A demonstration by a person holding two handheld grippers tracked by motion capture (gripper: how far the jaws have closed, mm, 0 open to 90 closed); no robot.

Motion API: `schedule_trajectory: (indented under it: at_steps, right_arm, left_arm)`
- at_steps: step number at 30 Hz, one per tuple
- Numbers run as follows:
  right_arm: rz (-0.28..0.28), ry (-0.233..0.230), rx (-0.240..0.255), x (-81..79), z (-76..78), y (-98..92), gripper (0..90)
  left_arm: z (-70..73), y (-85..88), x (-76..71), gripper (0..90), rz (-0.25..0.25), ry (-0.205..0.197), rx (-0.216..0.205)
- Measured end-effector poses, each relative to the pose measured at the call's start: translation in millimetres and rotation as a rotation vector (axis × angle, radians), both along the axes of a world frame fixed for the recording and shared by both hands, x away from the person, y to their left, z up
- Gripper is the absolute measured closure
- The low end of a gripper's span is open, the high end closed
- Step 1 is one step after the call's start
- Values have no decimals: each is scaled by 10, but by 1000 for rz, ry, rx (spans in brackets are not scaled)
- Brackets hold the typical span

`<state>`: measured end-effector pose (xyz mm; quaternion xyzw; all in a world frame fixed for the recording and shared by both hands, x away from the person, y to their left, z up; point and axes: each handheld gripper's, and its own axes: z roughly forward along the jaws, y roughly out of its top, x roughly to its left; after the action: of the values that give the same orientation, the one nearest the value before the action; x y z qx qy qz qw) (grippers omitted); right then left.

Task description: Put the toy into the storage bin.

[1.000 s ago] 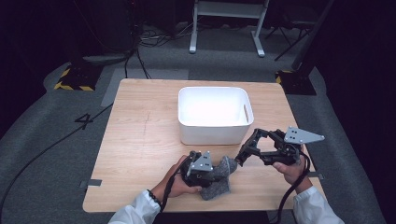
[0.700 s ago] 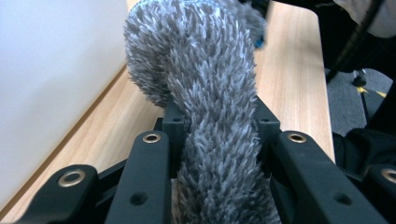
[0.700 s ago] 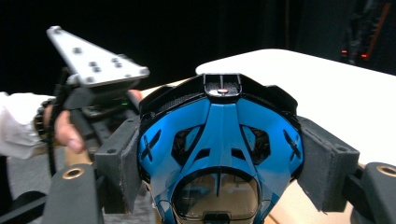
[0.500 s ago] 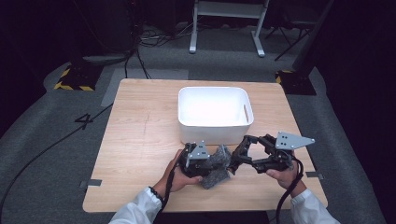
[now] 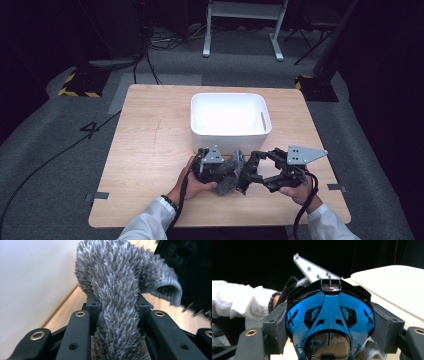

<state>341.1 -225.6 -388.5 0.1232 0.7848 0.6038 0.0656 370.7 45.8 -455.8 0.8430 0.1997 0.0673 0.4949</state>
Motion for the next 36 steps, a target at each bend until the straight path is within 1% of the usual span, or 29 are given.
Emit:
schedule_trajectory:
  at_steps: [2,3,4,5,6,7,8,9,10,11,12,14,15,16,17,18,19,22,24,26,27,29,31,32,34,36]
  right_arm:
    - [5,0,-8,-3,-8,12,264]
    - [10,2,-8,1,-15,17,264]
    - [16,2,-9,1,-20,23,264]
    - [18,-1,-13,0,-24,32,264]
    - [20,-3,-17,0,-30,42,264]
    - [25,-4,-22,0,-37,50,264]
    - [33,-5,-24,-2,-45,60,264]
    - [48,-9,-24,-10,-49,67,264]
    - [59,-9,-21,-14,-50,74,264]
    - [71,-9,-22,-24,-45,88,263]
    - [66,-17,-33,-33,-40,98,263]
    - [62,-23,-36,-38,-40,98,263]
    - [65,-15,-28,-32,-42,87,263]
    - [62,-14,-20,-26,-41,76,264]
    - [51,-15,-17,-20,-32,64,263]
    - [47,-18,-12,-15,-23,52,263]
    - [46,-16,-7,-13,-17,41,263]
    - [46,-12,13,-5,0,-5,263]
    - [39,-13,25,-1,18,-30,263]
    - [33,-18,32,2,39,-53,264]
    - [29,-21,40,2,51,-71,264]
    - [13,-26,47,5,76,-109,264]
    - [-16,-36,44,16,98,-153,264]
    - [-27,-34,44,26,104,-177,264]
    - [-49,-33,37,45,109,-224,264]
    - [-72,-34,30,68,104,-265,264]
  left_arm:
    - [114,75,-40,677,-33,-26,-58]
    - [161,104,-58,677,-46,-31,-85]
    - [197,129,-70,677,-70,-32,-115]
    - [220,144,-85,677,-91,-34,-132]
    - [229,139,-99,677,-110,-34,-132]
    - [224,123,-110,677,-129,-33,-113]
    - [204,87,-122,676,-126,-44,-80]
    - [188,68,-122,676,-128,-41,-75]
    - [166,48,-115,677,-145,-35,-80]
    - [159,41,-109,678,-148,-39,-73]
    - [158,41,-107,679,-152,-41,-68]
    - [146,52,-100,679,-178,-40,-57]
    - [130,48,-96,680,-180,-44,-33]
    - [102,37,-95,681,-181,-54,7]
    - [75,27,-93,681,-186,-53,31]
    - [55,18,-94,681,-186,-46,41]
    - [37,12,-90,681,-199,-45,57]
    - [22,3,-89,682,-227,-32,56]
    - [12,3,-83,683,-242,-26,80]
    - [-17,13,-82,682,-252,-28,127]
    - [-46,17,-80,682,-248,-30,164]
    - [-76,42,-77,681,-221,-20,194]
    - [-83,92,-73,679,-183,-14,184]
    - [-77,124,-77,676,-152,-14,180]
    - [-75,213,-94,665,-79,-4,158]
    - [-77,296,-105,644,-29,-3,160]
